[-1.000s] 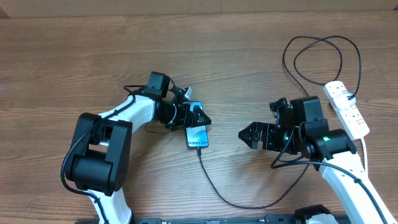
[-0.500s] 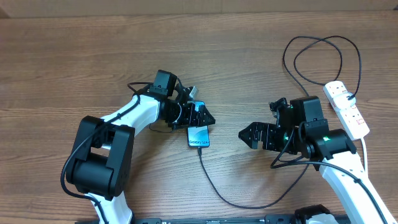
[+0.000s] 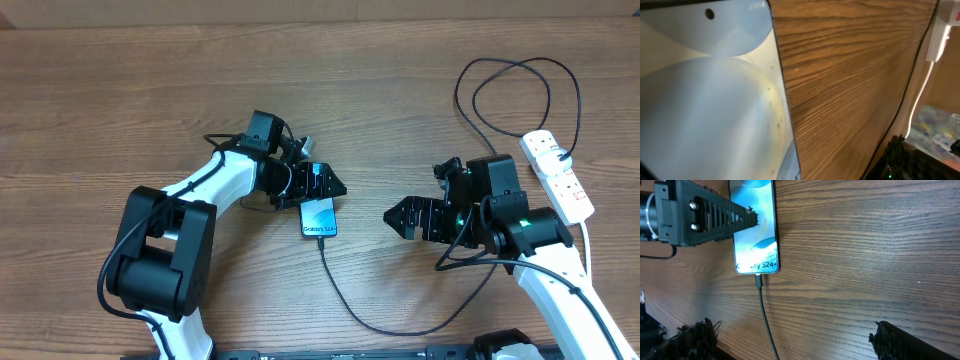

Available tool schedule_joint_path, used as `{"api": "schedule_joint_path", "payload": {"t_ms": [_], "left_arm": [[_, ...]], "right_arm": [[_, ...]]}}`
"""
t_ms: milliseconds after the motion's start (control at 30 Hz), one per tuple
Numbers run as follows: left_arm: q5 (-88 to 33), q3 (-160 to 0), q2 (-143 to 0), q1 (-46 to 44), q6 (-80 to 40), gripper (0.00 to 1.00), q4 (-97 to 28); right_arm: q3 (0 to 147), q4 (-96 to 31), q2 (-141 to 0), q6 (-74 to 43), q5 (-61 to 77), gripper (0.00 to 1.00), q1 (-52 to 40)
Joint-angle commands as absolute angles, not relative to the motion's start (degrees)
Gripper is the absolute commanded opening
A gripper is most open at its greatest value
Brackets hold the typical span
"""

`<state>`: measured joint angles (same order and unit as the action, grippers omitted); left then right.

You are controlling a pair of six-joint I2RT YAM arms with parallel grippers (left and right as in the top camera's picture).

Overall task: Plug charger to phone and switch on socket
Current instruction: 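Lay the phone flat on the table with the left gripper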

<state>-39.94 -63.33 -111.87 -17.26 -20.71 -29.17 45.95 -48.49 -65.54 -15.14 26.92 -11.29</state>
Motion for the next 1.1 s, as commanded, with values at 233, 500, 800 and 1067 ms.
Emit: {"api": "schedule_joint_path", "payload": {"t_ms": [233,500,800,1067], "left_arm": [[-7.79,-56.53,-121.78,-15.73,-21.89,1.0,-35.18],[-2.11,-59.53,-121.75,-15.66,-21.91,1.0,-40.6],[-2.35,-65.56,-121.75,-15.66,-21.89,1.0,-41.63],[2.07,-76.77,-117.56,-15.68,-21.89,1.0,-52.4]], "right_arm": [[47.31,-48.27,-65.71,-14.94,26.57,1.0,-11.07],[47.31,-48.16,-65.71,-14.94,26.57,1.0,-11.07],[47.31,-48.14,-65.71,-14.94,26.57,1.0,-11.07],[47.31,-48.12,-65.71,-14.92,26.55,1.0,-11.07]]}}
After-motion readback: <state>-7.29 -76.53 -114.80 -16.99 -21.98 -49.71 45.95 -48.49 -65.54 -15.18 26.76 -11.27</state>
